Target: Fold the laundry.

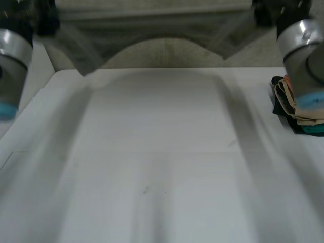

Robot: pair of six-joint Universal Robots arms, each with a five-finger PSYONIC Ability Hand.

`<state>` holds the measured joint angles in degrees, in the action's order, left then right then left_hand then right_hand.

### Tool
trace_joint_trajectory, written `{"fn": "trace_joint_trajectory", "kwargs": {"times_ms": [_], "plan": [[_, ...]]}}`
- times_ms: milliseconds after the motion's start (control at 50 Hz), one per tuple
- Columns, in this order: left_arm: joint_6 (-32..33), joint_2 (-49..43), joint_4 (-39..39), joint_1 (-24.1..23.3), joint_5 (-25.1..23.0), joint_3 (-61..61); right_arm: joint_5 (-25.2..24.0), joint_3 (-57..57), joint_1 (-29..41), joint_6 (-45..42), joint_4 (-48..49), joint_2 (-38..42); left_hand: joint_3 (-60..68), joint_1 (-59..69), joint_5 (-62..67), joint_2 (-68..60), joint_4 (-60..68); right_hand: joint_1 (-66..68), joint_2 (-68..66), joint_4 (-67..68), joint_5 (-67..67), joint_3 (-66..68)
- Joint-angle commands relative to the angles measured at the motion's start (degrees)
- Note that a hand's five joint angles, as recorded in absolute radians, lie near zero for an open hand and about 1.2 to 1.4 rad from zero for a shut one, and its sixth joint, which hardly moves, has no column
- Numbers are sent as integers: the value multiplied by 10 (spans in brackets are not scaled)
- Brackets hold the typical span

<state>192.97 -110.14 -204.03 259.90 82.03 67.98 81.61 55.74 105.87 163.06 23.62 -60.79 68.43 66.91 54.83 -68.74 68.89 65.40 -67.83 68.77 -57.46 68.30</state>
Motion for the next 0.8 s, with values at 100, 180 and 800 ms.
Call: {"fn": "trace_joint_trajectory", "kwargs": {"times_ms": [100,180,800], "plan": [[50,-40,-32,2,-42,263,-72,216,-22,-63,-29,29,116,131,152,-113,111,146,-122,112,-125,117],[80,-82,-62,6,-62,296,-80,243,-33,-83,-33,50,116,131,152,-113,111,146,-122,112,-125,117],[90,-68,43,99,-122,325,-102,278,-70,-76,-66,40,-191,-176,-155,194,-195,146,-122,112,-125,117]]}}
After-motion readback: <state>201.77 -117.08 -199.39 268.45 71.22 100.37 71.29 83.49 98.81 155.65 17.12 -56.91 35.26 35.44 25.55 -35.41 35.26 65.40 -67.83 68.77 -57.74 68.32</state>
